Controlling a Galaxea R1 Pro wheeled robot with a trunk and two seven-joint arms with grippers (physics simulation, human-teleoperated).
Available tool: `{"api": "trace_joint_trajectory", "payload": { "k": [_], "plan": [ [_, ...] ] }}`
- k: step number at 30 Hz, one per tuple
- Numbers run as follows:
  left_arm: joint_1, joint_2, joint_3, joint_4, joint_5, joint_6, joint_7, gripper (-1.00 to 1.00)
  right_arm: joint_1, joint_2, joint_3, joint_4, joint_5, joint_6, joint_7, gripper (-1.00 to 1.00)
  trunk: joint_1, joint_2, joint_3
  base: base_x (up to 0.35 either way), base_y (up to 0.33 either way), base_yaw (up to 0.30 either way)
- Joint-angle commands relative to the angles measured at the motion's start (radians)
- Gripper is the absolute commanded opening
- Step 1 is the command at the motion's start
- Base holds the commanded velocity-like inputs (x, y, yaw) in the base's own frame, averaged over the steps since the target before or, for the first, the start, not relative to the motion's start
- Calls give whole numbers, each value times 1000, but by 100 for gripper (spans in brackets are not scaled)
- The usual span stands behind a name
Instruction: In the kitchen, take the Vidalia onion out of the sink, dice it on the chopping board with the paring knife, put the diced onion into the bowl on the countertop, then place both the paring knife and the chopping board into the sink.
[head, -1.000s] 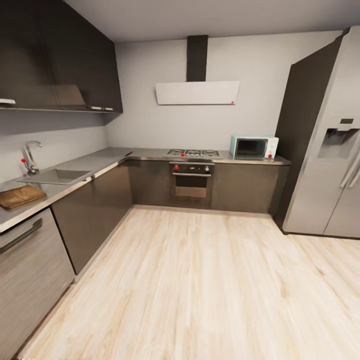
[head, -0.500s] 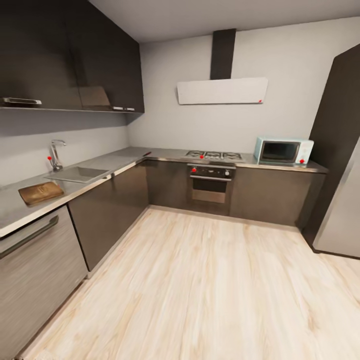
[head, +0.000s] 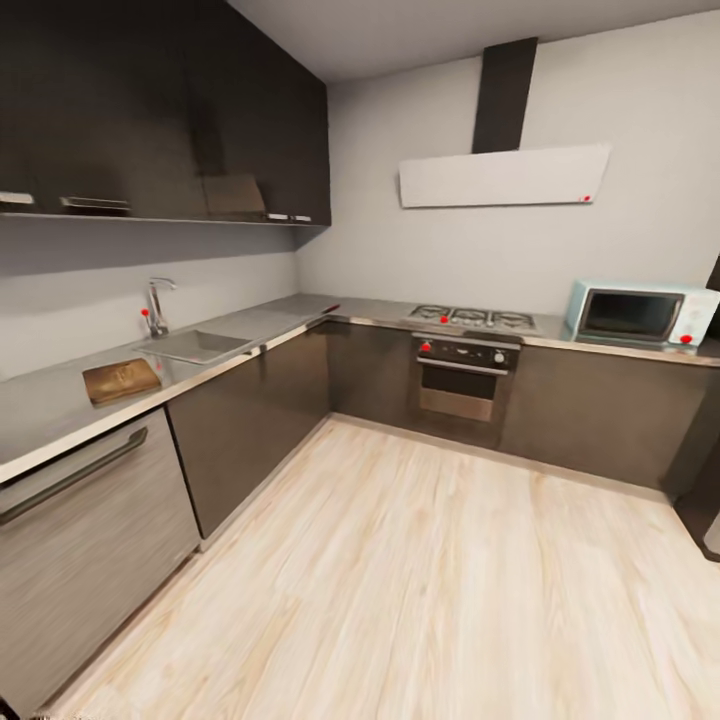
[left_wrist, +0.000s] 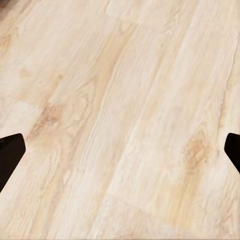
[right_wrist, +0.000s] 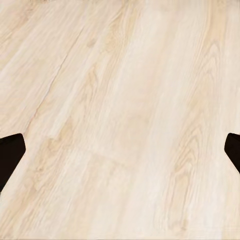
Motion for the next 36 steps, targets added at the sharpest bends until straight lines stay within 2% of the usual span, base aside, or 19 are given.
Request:
{"api": "trace_joint_trajectory", "payload": {
  "k": [1, 36],
  "plan": [
    [0, 0, 1, 0, 0, -2, 0, 100, 0, 0, 1, 0, 0, -2, -3, 100, 0, 0, -1, 238, -174, 281],
    [0, 0, 1, -1, 0, -2, 0, 100, 0, 0, 1, 1, 0, -3, -3, 100, 0, 0, -1, 227, -174, 281]
  ]
}}
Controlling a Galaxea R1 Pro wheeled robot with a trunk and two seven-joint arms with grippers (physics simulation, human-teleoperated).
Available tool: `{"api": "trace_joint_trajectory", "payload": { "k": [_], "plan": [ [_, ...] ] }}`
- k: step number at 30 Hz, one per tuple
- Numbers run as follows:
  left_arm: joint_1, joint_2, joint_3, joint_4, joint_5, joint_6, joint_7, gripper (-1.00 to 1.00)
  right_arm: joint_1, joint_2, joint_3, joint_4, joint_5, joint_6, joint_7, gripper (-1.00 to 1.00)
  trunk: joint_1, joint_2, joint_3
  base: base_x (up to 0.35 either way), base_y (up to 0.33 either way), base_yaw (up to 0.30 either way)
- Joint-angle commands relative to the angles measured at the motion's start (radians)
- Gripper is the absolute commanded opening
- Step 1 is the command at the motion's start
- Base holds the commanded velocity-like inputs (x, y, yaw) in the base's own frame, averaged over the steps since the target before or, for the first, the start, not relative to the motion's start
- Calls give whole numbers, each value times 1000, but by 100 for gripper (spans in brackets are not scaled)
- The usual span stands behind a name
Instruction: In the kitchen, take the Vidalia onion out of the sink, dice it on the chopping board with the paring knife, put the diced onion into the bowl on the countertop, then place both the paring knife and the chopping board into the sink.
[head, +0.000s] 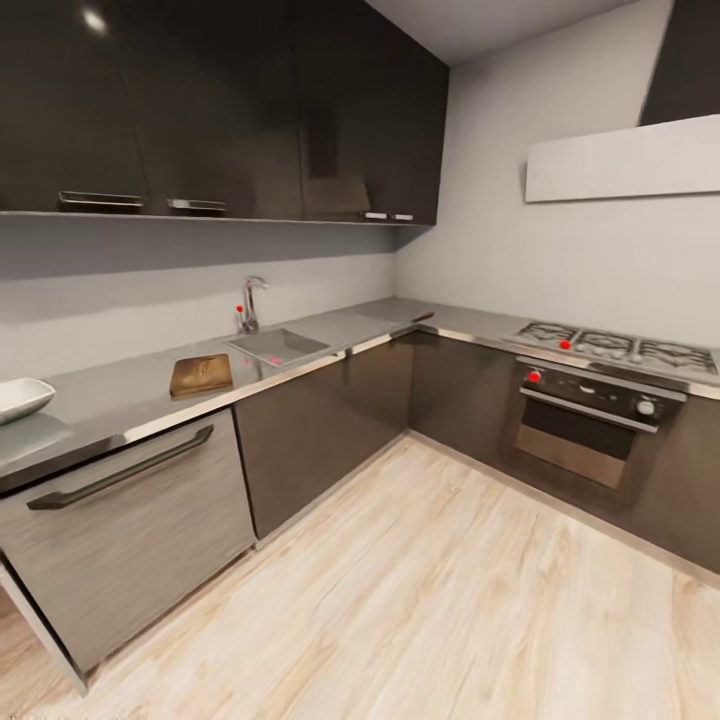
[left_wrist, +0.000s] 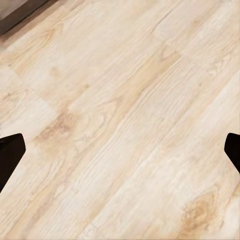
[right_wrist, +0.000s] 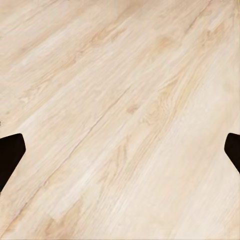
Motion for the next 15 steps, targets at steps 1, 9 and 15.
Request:
{"api": "trace_joint_trajectory", "payload": {
  "k": [1, 9, 15],
  "plan": [
    [0, 0, 1, 0, 0, -2, 0, 100, 0, 0, 1, 0, 0, -3, -3, 100, 0, 0, -1, 224, -174, 281],
    [0, 0, 1, 0, 0, -2, 0, 100, 0, 0, 1, 0, 0, -3, -3, 100, 0, 0, -1, 224, -174, 281],
    [0, 0, 1, 1, 0, -2, 0, 100, 0, 0, 1, 0, 0, -2, -3, 100, 0, 0, -1, 224, -174, 281]
  ]
}}
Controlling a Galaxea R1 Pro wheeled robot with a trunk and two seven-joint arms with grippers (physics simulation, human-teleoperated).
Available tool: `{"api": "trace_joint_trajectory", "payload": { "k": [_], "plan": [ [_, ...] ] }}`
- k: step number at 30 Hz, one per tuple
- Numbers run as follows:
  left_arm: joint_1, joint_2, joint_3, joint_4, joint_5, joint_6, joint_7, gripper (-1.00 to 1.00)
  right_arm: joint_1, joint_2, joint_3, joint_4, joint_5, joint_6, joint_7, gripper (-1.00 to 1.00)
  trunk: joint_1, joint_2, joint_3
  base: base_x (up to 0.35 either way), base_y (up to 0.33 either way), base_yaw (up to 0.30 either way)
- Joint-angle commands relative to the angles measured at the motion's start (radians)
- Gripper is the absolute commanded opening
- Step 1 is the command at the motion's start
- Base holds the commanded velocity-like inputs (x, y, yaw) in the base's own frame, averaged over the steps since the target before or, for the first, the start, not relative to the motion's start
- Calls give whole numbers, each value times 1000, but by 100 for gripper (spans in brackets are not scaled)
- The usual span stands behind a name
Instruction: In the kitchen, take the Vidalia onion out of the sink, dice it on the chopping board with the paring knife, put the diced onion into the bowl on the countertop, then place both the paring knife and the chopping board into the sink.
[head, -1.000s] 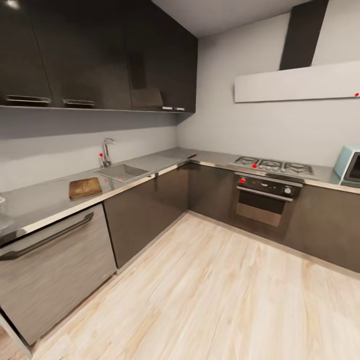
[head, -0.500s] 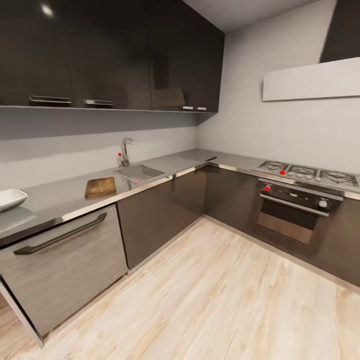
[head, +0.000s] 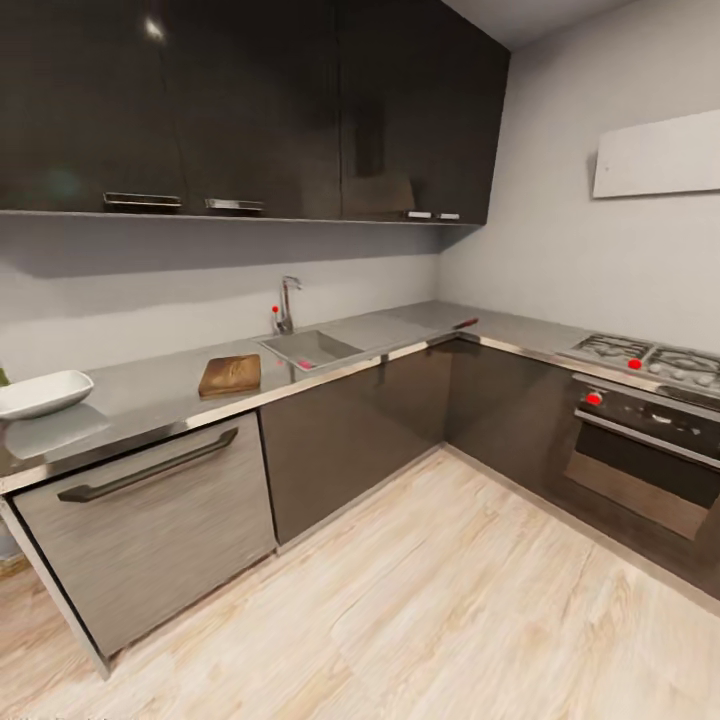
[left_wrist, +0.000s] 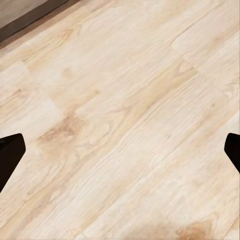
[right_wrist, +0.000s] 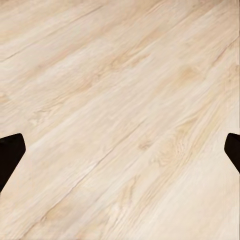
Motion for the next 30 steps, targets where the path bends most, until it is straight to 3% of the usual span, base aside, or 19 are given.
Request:
{"api": "trace_joint_trajectory", "payload": {
  "k": [1, 30],
  "plan": [
    [0, 0, 1, -1, 0, -2, 0, 100, 0, 0, 1, 0, 0, -3, -3, 100, 0, 0, -1, 224, -174, 281],
    [0, 0, 1, -3, 0, -2, 0, 100, 0, 0, 0, 8, 0, -3, -2, 100, 0, 0, -1, 212, -173, 281]
  ]
}}
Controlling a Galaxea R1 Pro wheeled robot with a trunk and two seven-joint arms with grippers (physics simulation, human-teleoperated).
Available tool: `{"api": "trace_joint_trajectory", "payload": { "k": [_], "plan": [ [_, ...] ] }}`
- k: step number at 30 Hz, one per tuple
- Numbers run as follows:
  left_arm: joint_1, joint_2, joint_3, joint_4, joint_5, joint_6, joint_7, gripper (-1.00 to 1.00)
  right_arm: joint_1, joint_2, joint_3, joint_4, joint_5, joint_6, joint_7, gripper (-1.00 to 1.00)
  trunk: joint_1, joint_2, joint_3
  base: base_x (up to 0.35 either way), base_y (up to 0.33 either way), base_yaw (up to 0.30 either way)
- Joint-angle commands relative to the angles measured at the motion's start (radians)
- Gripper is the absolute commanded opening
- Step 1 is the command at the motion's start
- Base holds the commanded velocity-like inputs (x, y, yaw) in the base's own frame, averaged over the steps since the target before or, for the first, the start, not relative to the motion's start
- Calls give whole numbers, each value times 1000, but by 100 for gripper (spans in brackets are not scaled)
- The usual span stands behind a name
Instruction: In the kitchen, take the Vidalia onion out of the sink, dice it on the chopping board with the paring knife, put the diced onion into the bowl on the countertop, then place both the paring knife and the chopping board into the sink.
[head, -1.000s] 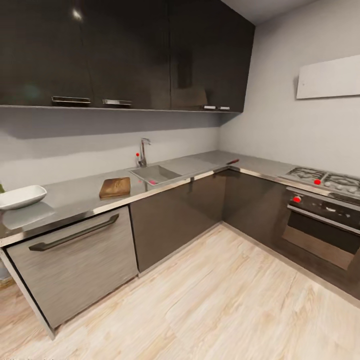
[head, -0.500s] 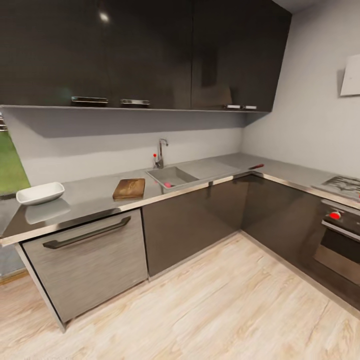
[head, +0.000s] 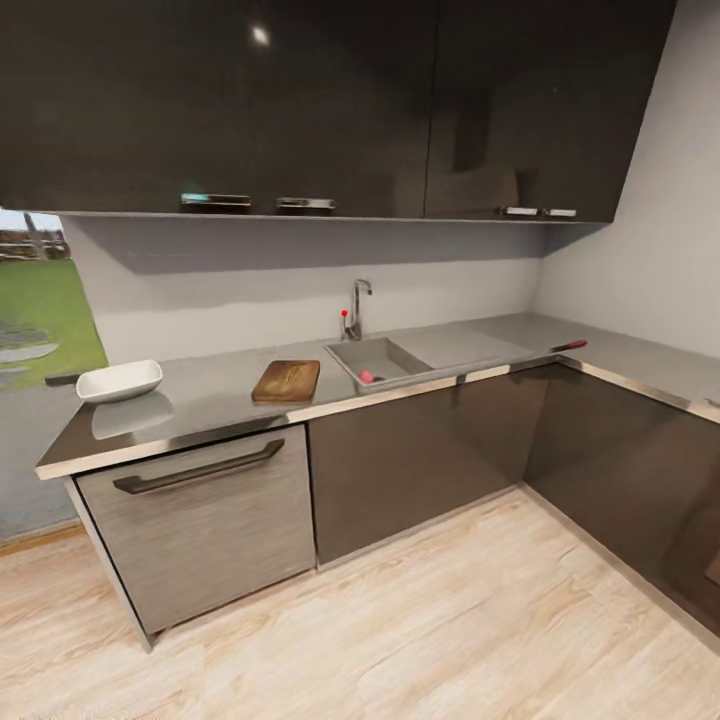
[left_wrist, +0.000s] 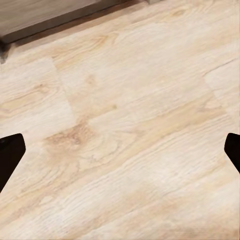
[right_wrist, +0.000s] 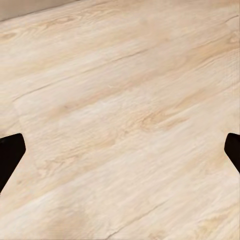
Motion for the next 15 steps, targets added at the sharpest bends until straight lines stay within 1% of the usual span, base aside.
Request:
{"api": "trace_joint_trajectory", "payload": {
  "k": [1, 15],
  "plan": [
    [0, 0, 1, -1, 0, -2, 0, 100, 0, 0, 1, 0, 0, -3, -3, 100, 0, 0, -1, 201, -172, 281],
    [0, 0, 1, -1, 0, -2, 0, 100, 0, 0, 1, 0, 0, -3, -3, 100, 0, 0, -1, 178, -172, 281]
  ]
}}
